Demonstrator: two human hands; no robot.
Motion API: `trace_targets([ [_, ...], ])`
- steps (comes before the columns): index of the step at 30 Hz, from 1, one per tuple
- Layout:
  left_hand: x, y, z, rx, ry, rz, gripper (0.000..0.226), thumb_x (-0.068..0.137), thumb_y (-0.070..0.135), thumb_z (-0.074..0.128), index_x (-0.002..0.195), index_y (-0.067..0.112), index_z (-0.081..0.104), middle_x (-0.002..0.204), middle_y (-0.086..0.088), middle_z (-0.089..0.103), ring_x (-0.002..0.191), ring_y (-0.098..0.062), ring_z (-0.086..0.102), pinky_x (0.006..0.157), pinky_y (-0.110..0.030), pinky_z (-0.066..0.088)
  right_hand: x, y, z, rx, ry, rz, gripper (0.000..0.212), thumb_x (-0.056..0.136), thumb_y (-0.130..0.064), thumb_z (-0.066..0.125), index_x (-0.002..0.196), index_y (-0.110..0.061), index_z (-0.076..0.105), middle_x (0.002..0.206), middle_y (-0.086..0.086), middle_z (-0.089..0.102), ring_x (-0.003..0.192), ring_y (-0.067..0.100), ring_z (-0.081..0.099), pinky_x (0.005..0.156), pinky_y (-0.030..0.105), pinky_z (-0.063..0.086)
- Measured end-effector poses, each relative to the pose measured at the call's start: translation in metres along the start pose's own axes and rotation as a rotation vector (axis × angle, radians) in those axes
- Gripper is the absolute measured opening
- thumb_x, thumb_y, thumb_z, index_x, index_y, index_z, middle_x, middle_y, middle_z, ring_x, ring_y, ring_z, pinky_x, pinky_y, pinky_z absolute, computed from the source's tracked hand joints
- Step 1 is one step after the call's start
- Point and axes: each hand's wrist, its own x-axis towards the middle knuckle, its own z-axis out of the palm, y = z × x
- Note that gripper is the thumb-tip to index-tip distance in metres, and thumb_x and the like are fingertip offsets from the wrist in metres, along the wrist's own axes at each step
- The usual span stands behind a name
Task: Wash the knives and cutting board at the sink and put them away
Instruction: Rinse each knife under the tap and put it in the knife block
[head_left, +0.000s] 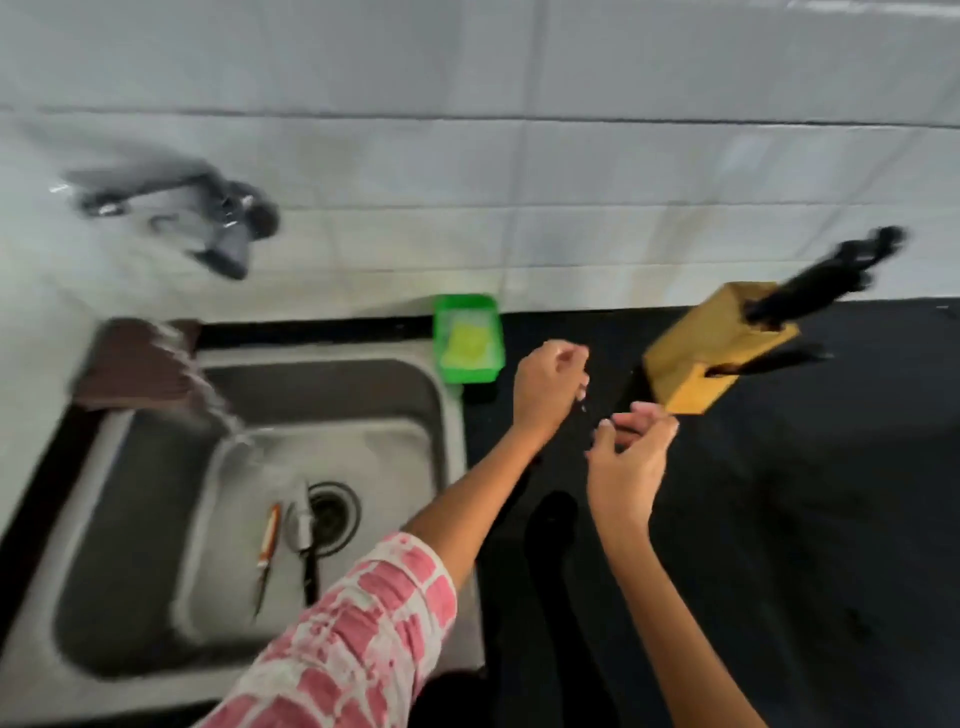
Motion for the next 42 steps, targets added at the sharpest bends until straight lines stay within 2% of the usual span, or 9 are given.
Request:
trace_targets([
  [4,-0.030,-0.103,-0.106,0.115,0.169,-0.370,0.025,0.091,0.016,0.051,0.081,-0.001,0.067,0.063,-0.015,0.063,0.054,-0.017,0.063,0.056,-0.026,0.048,-0.058,0.020,0.109,-0.130,-0.343,0.132,0.024,0.085,-0.002,0.050,0.105,-0.015,0.048,0.090,0.005,0.059,0.082,0.027,0.060,0.077,0.040,0.050],
  [8,-0.075,-0.193,-0.203,0.192,0.192,-0.770,0.028,0.091,0.013,0.048,0.105,-0.005,0.065,0.102,-0.021,0.068,0.095,-0.033,0.066,0.079,-0.033,0.054,-0.123,0.056,0.209,-0.390,-0.971,0.407,0.025,0.088,-0.013,0.048,0.112,-0.010,0.056,0.109,0.017,0.064,0.088,0.028,0.062,0.078,0.036,0.055],
  [11,-0.102,-0.235,-0.248,0.188,0.241,-0.884,0.030,0.088,0.011,0.048,0.108,-0.005,0.065,0.095,-0.021,0.070,0.083,-0.031,0.069,0.070,-0.033,0.054,-0.171,0.088,0.261,-0.614,-1.171,0.377,0.029,0.089,-0.016,0.054,0.111,0.003,0.060,0.114,0.021,0.064,0.101,0.031,0.063,0.066,0.026,0.049],
  [15,-0.107,-0.269,-0.282,0.123,0.227,-0.926,0.020,0.086,0.006,0.050,0.077,0.003,0.067,0.062,-0.009,0.064,0.040,-0.011,0.054,0.037,-0.016,0.041,-0.211,0.127,0.293,-0.649,-1.099,0.344,0.035,0.089,-0.031,0.057,0.108,-0.003,0.064,0.108,0.018,0.067,0.102,0.031,0.062,0.072,0.028,0.045],
  [22,-0.089,-0.273,-0.297,0.156,0.160,-0.829,0.050,0.096,0.040,0.037,0.108,-0.001,0.062,0.111,-0.021,0.064,0.104,-0.034,0.060,0.090,-0.033,0.047,-0.202,0.102,0.310,-0.288,-0.931,0.698,0.015,0.077,-0.003,0.068,0.067,-0.010,0.059,0.070,0.011,0.061,0.057,0.017,0.059,0.055,0.025,0.049],
  [26,-0.084,-0.259,-0.287,0.090,0.046,-0.811,0.067,0.094,0.056,0.018,0.122,0.008,0.055,0.111,-0.019,0.066,0.099,-0.032,0.064,0.084,-0.035,0.051,-0.193,0.050,0.296,0.116,-0.821,0.949,0.007,0.089,-0.004,0.057,0.084,-0.001,0.062,0.075,0.013,0.065,0.057,0.020,0.065,0.045,0.026,0.055],
  [32,-0.092,-0.240,-0.295,0.199,0.079,-0.744,0.082,0.093,0.060,0.007,0.107,0.001,0.063,0.107,-0.024,0.065,0.101,-0.036,0.062,0.088,-0.039,0.046,-0.194,0.019,0.275,0.032,-0.889,0.852,0.004,0.082,-0.001,0.061,0.081,0.003,0.062,0.073,0.022,0.064,0.058,0.027,0.060,0.055,0.029,0.055],
  [38,-0.104,-0.209,-0.282,0.446,0.137,-0.519,0.057,0.102,0.036,0.018,0.106,0.000,0.062,0.108,-0.019,0.065,0.110,-0.035,0.055,0.092,-0.043,0.046,-0.144,0.010,0.298,0.042,-0.401,0.703,0.025,0.077,-0.006,0.069,0.054,-0.008,0.058,0.057,0.009,0.061,0.050,0.020,0.056,0.062,0.035,0.051],
  [42,-0.098,-0.204,-0.282,0.470,0.229,-0.616,0.058,0.101,0.037,0.020,0.105,0.000,0.064,0.110,-0.018,0.065,0.106,-0.034,0.058,0.087,-0.039,0.044,-0.159,0.008,0.302,0.120,-0.563,0.675,0.027,0.091,-0.013,0.057,0.063,-0.011,0.059,0.056,0.002,0.062,0.052,0.017,0.059,0.060,0.032,0.051],
])
